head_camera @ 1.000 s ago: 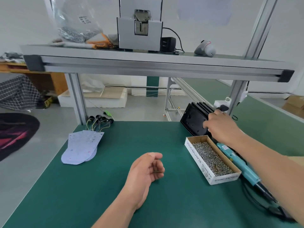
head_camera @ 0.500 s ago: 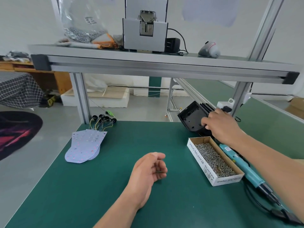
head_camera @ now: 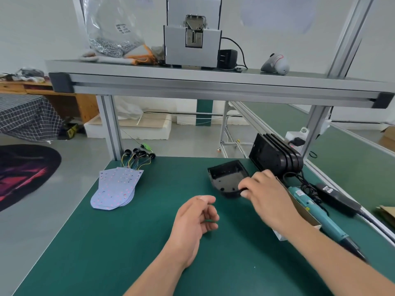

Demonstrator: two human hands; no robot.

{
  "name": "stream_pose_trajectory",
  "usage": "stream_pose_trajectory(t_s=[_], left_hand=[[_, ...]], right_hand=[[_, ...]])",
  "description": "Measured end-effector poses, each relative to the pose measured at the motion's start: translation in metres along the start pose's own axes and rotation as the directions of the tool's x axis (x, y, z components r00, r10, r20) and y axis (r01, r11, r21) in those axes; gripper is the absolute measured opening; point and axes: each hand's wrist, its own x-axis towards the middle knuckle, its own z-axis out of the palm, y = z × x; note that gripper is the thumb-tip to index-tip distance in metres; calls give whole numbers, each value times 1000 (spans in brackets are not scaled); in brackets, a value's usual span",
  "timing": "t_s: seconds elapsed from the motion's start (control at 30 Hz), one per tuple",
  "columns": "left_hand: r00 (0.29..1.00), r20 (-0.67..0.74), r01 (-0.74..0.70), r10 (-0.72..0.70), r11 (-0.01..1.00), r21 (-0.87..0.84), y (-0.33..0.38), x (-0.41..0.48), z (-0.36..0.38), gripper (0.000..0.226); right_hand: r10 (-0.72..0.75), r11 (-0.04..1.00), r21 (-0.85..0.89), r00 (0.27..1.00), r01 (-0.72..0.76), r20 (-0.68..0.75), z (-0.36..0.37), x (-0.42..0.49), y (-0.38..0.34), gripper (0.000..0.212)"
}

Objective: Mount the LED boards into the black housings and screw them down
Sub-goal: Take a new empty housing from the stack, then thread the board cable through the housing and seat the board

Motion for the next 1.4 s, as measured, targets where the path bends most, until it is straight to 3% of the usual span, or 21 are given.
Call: stream_pose_trajectory(t_s=[0.1,0.3,0.4,0.5,0.63,0.73,0.8,0.87,1.0,1.2,1.4], left_hand=[[999,-25,-34,35,999,23,0,1,-1,48],[961,-206,-137,184,965,222,13,6,-16,28],[904,-322,-159,279,922,354,22,11,-34,16],[803,-458,-120,382,856,503,35,15,-55,16],[664,-566,32,489,737,675,57,15,-91,20],[587,-559,288,586,494,821,68,15,-121,37],[615,-569,445,546,356,822,71,16,-136,44],[639,-597,533,484,282,798,70,17,-144,48],[663,-583,585,469,161,795,67,21,-148,47],[645,-588,488,488,329,809,71,19,-146,63],[604,-591,101,535,684,722,71,22,-143,64]], right_hand=[[-77,997,-11,997,76,-9,0,-18,-24,10],[-148,989,-18,989,149,26,-4,-40,-56,15],[-179,984,-4,982,179,67,-6,-50,-66,18],[-216,976,19,971,216,103,-6,-59,-77,19],[-278,959,84,954,270,111,-10,-64,-90,20],[-303,950,117,945,290,119,-13,-64,-92,17],[-313,946,133,942,297,122,-14,-64,-90,17],[-319,942,148,941,301,116,-13,-64,-89,17],[-321,937,185,941,297,112,-11,-64,-86,15],[-350,925,190,932,328,97,-9,-65,-84,17],[-470,859,253,881,445,47,-10,-65,-86,11]])
